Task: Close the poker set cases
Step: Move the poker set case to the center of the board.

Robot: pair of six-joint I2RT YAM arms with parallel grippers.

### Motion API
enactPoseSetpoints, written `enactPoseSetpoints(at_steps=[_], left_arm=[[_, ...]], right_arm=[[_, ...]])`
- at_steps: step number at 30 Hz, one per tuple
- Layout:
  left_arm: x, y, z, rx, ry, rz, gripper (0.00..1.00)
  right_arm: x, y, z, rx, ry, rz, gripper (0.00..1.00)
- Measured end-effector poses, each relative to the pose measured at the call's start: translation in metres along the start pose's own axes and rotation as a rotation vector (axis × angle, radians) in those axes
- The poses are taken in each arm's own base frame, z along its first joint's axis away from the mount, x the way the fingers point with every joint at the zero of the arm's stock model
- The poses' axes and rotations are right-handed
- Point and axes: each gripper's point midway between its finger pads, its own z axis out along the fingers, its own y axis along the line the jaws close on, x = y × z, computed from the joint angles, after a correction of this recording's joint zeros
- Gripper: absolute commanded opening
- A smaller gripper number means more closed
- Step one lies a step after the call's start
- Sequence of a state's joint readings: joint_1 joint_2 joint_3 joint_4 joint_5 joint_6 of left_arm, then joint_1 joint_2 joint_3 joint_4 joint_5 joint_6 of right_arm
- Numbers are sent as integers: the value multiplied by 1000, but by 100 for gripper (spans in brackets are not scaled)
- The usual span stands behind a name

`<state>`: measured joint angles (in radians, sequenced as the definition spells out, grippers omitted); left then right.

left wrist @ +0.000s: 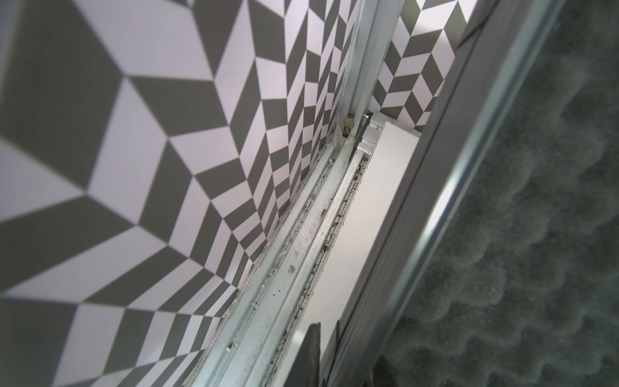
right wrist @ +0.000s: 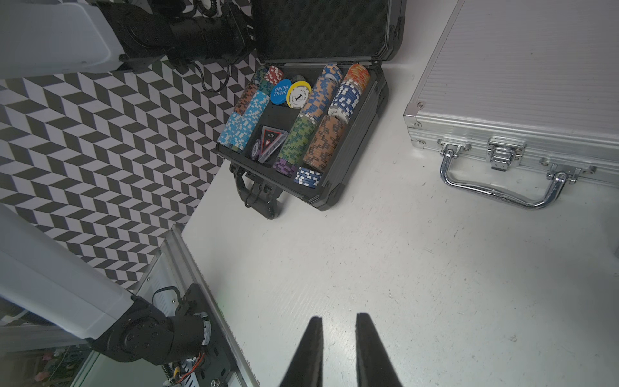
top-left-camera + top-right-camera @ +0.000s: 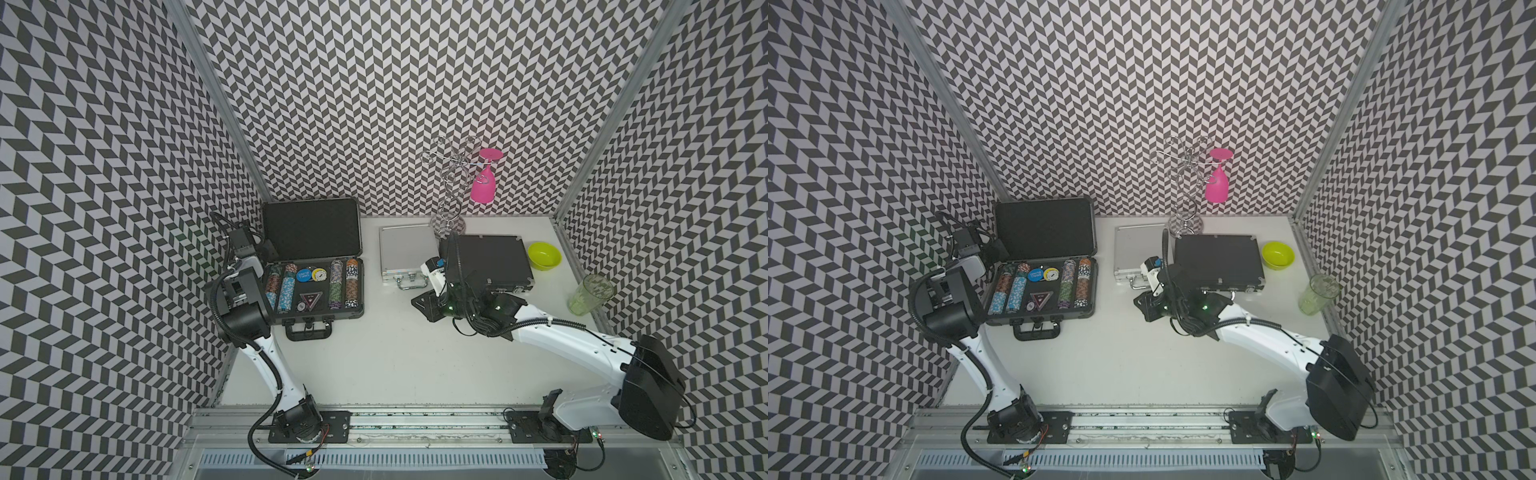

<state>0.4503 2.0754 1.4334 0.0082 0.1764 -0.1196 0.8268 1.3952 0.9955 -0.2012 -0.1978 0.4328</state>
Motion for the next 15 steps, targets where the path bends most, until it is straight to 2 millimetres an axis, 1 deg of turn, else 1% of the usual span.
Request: enactPoseSetpoints(at_steps=[5,10,15], left_arm=[[11,-4,-10,2,20,-29,0],[16,-12,-15,-13,34,-35,0],[23,-16,-21,-26,49,-43,0]], right_arm=[[-1,0,-1,-1,-4,0,20],[2,-1,-3,1,-1,1,20],[2,-2,-3,2,-2,2,20]])
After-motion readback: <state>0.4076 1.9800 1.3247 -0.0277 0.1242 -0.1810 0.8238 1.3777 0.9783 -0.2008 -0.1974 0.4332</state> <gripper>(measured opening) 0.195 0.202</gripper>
